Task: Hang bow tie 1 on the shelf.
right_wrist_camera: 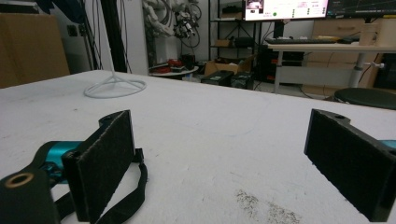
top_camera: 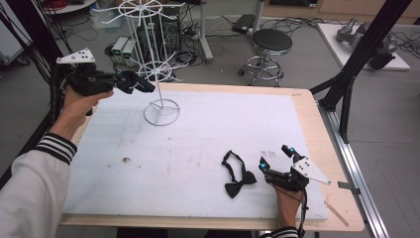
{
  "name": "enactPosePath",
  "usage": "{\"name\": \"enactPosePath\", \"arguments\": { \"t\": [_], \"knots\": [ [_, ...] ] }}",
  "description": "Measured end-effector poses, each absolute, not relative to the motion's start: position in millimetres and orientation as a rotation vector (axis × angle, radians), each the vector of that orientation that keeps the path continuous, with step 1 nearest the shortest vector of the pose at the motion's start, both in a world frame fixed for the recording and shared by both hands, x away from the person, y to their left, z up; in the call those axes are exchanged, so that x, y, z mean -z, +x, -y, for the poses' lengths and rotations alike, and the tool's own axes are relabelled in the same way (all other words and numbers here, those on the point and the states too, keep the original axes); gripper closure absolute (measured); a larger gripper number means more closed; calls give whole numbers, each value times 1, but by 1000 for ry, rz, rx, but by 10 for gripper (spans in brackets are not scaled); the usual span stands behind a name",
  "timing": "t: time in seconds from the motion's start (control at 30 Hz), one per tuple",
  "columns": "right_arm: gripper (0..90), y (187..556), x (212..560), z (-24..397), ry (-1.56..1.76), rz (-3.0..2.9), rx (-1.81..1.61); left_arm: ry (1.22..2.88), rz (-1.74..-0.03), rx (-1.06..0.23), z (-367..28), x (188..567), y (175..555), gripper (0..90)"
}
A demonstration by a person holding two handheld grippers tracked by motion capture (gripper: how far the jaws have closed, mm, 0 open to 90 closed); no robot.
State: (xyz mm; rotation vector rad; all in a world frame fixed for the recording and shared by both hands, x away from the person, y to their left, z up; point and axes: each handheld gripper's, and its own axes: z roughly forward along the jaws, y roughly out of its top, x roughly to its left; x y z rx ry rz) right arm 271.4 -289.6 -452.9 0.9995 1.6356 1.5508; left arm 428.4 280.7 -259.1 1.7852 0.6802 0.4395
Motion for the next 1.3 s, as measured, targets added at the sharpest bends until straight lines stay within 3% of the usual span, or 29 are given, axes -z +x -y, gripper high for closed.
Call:
{"name": "enactPosePath", "arguments": {
  "t": [0.07, 0.17, 0.27, 0.53, 0.77, 1.3],
  "knots": [
    [79, 271, 453, 290, 1001, -1635, -1551, 1791, -690, -455, -279, 259, 427, 808],
    [79, 271, 453, 290, 1002, -1635, -1553, 1795, -708, -466, -277, 259, 426, 692],
    [79, 271, 453, 290, 1000, -1633, -1552, 1789, -727, -487, -274, 258, 424, 461],
    [79, 271, 453, 290, 1001, -1629, -1553, 1743, -651, -505, -272, 254, 407, 241],
    [79, 272, 453, 290, 1008, -1626, -1550, 1709, -622, -515, -277, 259, 389, 167],
    [79, 272, 453, 290, 1006, -1624, -1549, 1642, -586, -588, -284, 314, 335, 154]
  ]
}}
